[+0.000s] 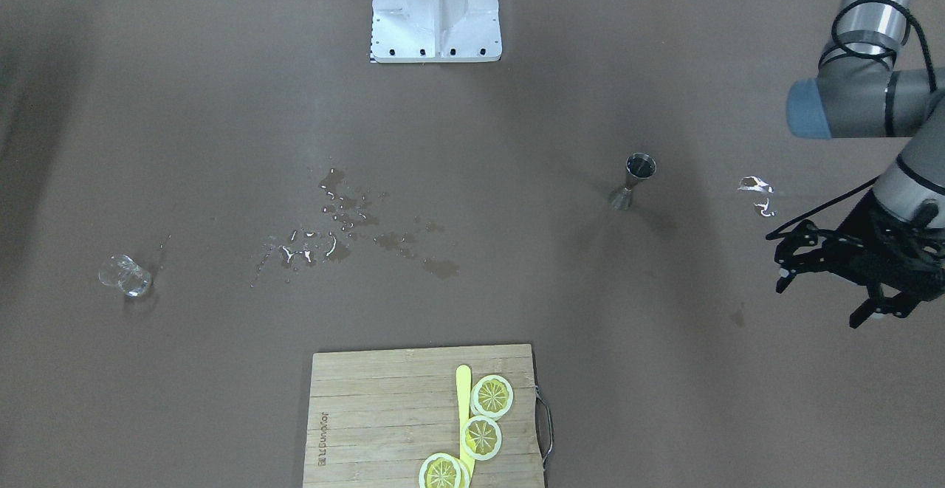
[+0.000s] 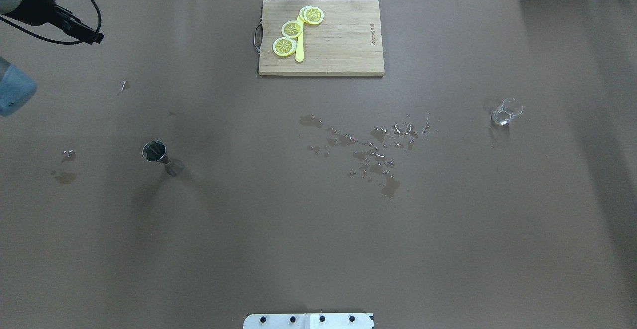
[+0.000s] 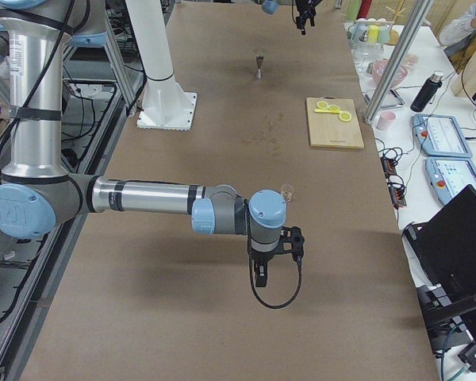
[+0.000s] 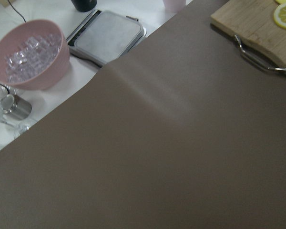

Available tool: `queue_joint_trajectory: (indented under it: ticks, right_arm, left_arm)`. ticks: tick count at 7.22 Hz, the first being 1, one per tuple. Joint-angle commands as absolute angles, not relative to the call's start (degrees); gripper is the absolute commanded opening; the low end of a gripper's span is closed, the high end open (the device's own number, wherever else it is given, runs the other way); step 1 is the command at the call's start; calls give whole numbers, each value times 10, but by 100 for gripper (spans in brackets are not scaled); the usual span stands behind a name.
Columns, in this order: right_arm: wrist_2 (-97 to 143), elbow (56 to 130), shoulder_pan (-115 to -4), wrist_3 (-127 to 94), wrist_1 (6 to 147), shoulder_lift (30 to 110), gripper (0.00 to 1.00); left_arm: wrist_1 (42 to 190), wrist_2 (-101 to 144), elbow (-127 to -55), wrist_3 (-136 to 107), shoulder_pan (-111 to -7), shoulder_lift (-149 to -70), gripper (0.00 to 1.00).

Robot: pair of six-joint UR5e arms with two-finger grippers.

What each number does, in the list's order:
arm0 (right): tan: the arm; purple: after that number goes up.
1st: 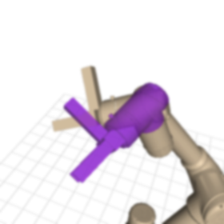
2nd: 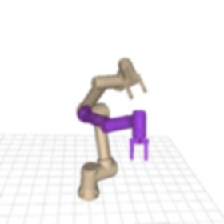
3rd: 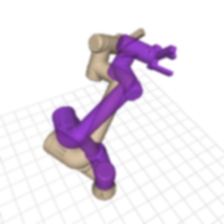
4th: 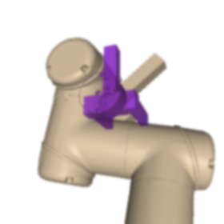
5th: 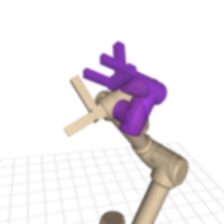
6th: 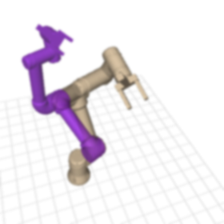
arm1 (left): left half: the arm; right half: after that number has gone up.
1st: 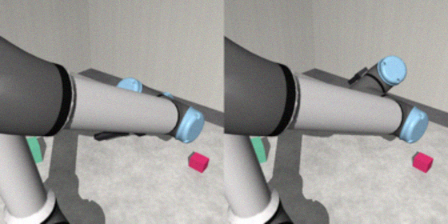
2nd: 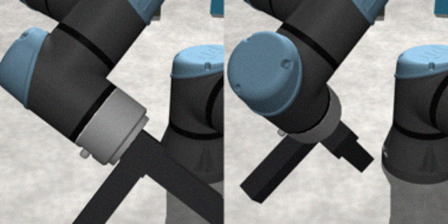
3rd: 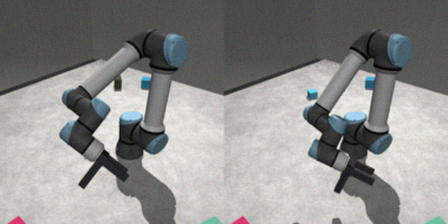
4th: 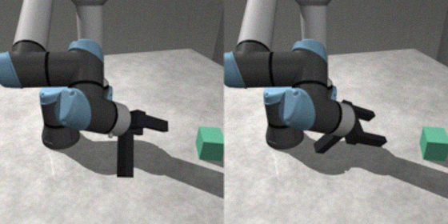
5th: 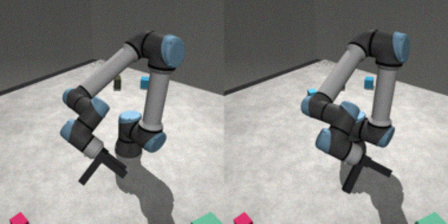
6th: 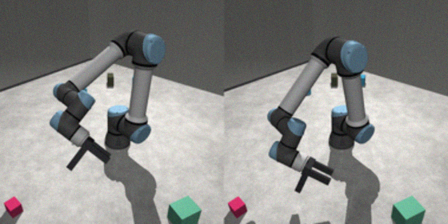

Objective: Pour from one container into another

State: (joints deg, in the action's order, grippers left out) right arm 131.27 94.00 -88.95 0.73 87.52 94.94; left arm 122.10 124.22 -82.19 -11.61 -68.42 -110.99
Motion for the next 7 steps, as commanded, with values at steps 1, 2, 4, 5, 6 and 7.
queue_joint_trajectory:
  ticks: [1, 2, 4, 5, 6, 7]
  right_arm:
    - [1312, 936, -889, 6, 875, 946, 100]
    - [1312, 934, -889, 6, 875, 944, 100]
    - [1313, 931, -889, 6, 875, 943, 100]
    - [1313, 929, -889, 6, 875, 943, 100]
    - [1313, 927, -889, 6, 875, 943, 100]
    - [1313, 927, -889, 6, 875, 942, 100]
  left_arm:
    - [1193, 1296, -780, -118, -735, -1084, 99]
    - [1106, 1355, -783, -120, -754, -1085, 99]
    - [989, 1369, -839, -120, -777, -1066, 99]
    - [983, 1386, -879, -120, -790, -1009, 99]
    - [983, 1392, -914, -118, -812, -951, 99]
    - [982, 1392, -954, -114, -839, -907, 99]
